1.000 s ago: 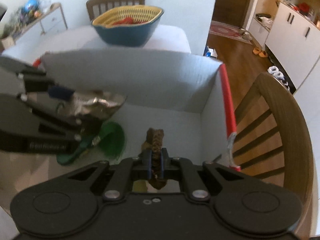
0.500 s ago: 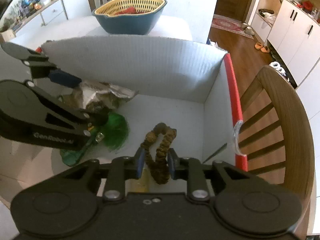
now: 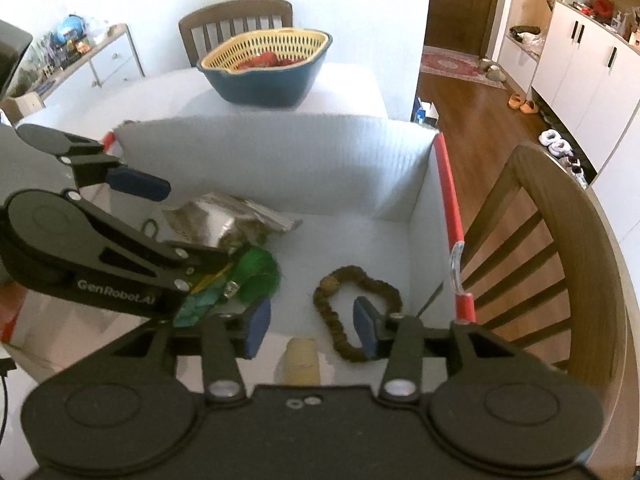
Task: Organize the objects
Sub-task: 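Open both tools, dropping snack bag and bracelet into the box, then move both tools back toward the blue plate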
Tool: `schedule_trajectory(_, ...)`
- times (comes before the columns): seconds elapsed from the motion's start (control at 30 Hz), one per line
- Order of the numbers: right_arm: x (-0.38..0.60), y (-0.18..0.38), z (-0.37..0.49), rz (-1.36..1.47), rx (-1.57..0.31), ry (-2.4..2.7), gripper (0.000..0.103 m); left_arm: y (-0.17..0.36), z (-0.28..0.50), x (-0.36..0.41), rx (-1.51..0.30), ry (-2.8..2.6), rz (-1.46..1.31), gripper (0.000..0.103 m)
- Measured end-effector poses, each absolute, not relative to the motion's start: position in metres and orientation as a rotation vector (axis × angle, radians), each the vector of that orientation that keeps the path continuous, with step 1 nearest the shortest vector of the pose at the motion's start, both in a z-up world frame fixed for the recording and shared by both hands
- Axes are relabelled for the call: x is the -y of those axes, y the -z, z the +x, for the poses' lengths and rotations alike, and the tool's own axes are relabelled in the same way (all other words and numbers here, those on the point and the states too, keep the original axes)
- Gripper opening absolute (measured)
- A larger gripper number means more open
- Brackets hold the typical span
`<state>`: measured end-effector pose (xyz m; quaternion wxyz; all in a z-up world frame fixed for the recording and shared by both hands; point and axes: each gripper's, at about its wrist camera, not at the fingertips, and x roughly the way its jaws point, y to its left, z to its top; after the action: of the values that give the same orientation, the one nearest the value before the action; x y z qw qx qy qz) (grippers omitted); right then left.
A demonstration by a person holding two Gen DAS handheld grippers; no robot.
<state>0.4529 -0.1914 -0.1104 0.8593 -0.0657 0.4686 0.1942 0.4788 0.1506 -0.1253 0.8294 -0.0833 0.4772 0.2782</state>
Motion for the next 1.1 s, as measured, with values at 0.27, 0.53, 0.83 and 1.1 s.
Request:
schedule_trajectory(0.27,0.194,0.091,0.436,-0.100,-0.931,-0.405,0.063,0.104,0.456,-0.144,-0.955,-0.586,-0.195,0.079)
schedule_trajectory(0.53,0.192,0.074,0.419,-0.075,-0.888,-0.404,0.070,0.084,0.433,-0.135,-0.896,-0.557,-0.208,0.079)
schedule_trajectory(0.83,0.174,0.060,0.396,-0.070,-0.846,-0.396,0.083,0.069,0.400,-0.126,-0.833,-0.536,-0.225,0.084)
schedule_trajectory(1.1,0.149,0.045,0.370,-0.062,-0.815,-0.408,0.089,0.054,0.353,-0.125,-0.766,-0.527,-0.256,0.094)
